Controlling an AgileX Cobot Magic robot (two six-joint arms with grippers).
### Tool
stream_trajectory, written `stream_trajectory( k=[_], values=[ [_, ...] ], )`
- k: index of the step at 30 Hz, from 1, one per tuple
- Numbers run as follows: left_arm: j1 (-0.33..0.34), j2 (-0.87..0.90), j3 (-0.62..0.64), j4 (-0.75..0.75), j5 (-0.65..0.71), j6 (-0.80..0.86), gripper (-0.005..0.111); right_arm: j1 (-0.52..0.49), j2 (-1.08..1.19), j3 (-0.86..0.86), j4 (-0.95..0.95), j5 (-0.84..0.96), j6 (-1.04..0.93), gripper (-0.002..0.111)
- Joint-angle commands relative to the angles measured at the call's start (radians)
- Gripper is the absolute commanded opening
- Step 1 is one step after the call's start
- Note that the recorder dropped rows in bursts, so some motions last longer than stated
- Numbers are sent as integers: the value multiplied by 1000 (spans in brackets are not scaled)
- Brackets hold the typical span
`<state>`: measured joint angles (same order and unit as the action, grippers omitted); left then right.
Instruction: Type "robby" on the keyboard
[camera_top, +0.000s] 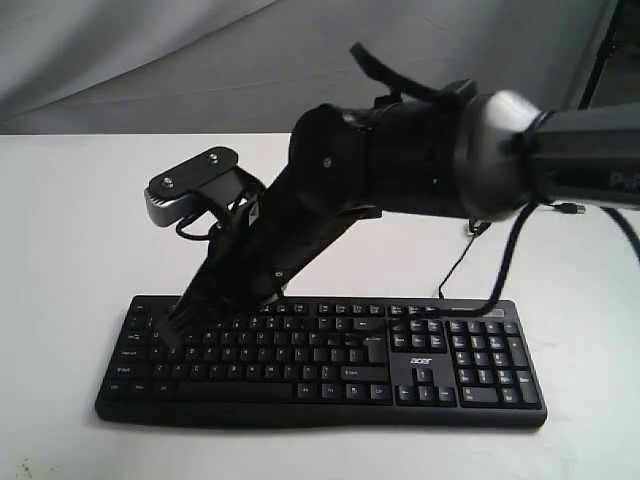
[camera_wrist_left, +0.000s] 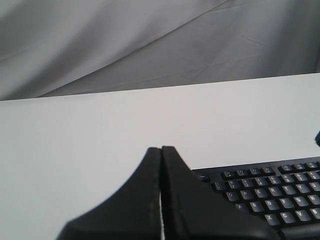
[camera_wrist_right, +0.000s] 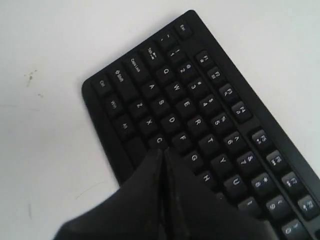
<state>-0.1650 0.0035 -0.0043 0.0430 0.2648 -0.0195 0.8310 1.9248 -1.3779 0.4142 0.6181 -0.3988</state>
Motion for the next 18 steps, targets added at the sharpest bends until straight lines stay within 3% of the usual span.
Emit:
stream_trajectory(
  k=[1, 10, 18],
  values=[
    [-6, -3, 4, 5, -7, -3, 0, 9, 76, -9, 43, -116, -68, 0],
    [-6, -3, 4, 5, -7, -3, 0, 20, 182, -9, 106, -272, -148, 0],
    [-6, -3, 4, 5, -7, -3, 0, 20, 199, -9, 103, -289, -153, 0]
  ],
)
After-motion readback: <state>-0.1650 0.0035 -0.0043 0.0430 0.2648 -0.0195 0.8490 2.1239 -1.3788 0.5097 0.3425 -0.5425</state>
